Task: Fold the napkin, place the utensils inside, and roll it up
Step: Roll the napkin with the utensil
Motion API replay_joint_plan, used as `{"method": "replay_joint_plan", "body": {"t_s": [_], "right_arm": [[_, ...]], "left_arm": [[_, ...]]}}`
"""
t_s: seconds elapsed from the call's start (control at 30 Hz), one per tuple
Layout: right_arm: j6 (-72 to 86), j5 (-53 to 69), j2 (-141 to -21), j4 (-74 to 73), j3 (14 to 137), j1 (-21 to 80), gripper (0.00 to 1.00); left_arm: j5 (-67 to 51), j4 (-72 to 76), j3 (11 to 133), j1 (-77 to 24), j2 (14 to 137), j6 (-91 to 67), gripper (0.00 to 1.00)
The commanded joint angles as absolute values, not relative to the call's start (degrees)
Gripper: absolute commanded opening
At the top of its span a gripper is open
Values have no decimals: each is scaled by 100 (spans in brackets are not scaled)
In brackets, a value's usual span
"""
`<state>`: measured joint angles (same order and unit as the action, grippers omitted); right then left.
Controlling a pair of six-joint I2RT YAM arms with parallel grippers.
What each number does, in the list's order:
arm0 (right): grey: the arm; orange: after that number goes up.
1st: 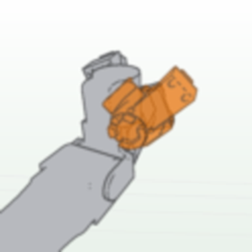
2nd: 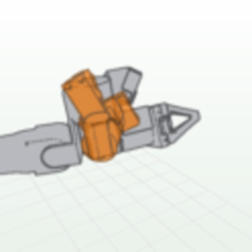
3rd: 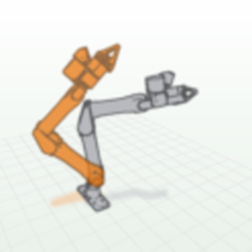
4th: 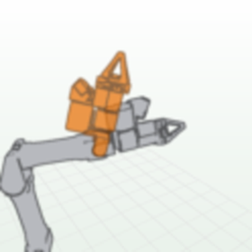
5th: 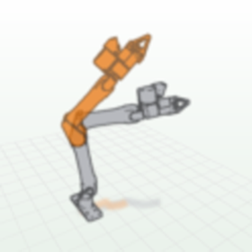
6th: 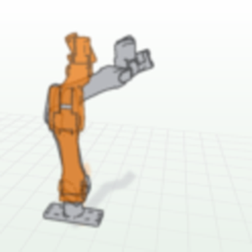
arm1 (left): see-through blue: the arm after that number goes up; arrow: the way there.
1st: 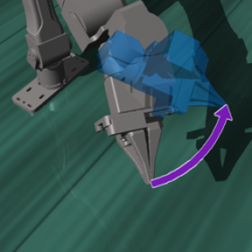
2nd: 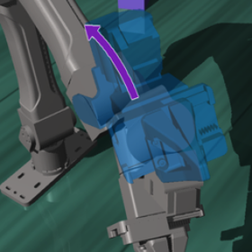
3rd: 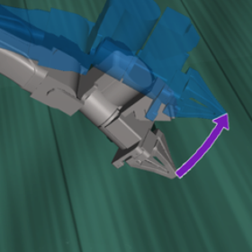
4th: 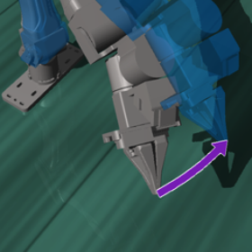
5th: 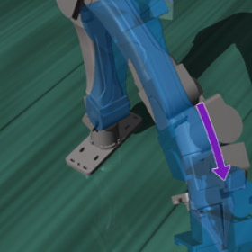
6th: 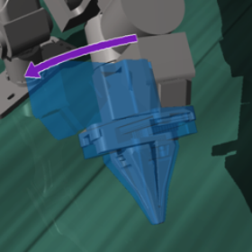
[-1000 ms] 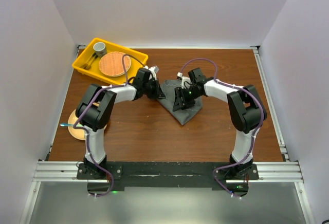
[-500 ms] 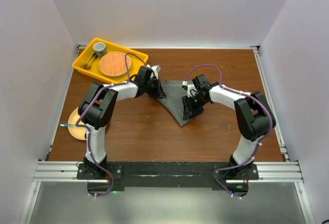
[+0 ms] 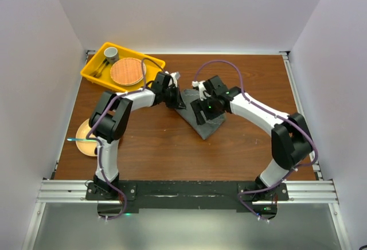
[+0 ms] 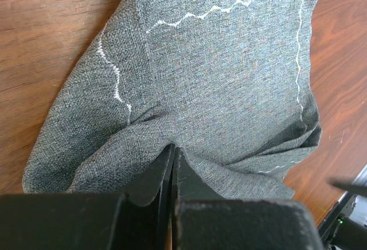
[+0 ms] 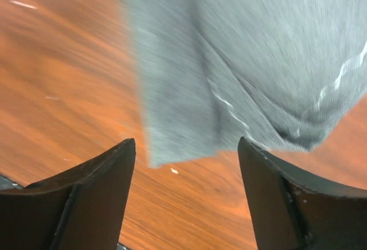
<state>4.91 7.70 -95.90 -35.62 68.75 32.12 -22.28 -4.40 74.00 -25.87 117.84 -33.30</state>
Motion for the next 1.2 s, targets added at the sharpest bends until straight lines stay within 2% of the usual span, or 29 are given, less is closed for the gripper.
{"method": "replay_joint_plan", "body": {"t_s": [0.0,0.27,0.63,0.9,0.93,1.0,1.07,1.17], "right_arm": [[132,202,-9500,-3262,7374,3717,79],[-290,-430,-10282,-2611,7655,4394,80],[-457,-1414,-10889,-2136,7418,4807,65],[-457,-1933,-11197,-2004,7286,4799,59],[-457,-1960,-11223,-2004,7286,4799,56],[-422,-1934,-11311,-2030,7260,4781,38],[-264,-1811,-11347,-2083,7207,4746,27],[-44,-1416,-11312,-2048,7041,4658,17]], "left_arm": [[-1986,-1168,7488,-2549,12181,-3041,0],[-2048,-1590,7787,-2540,12375,-2997,0],[-2267,-1819,7945,-2531,12551,-3085,0],[-2417,-1934,8165,-2531,12665,-3129,0],[-2426,-1942,8182,-2531,12674,-3120,0],[-2452,-2004,8244,-2523,12691,-3111,0],[-2470,-2056,8323,-2514,12700,-3111,0],[-2461,-2109,8402,-2487,12569,-3129,0]]}}
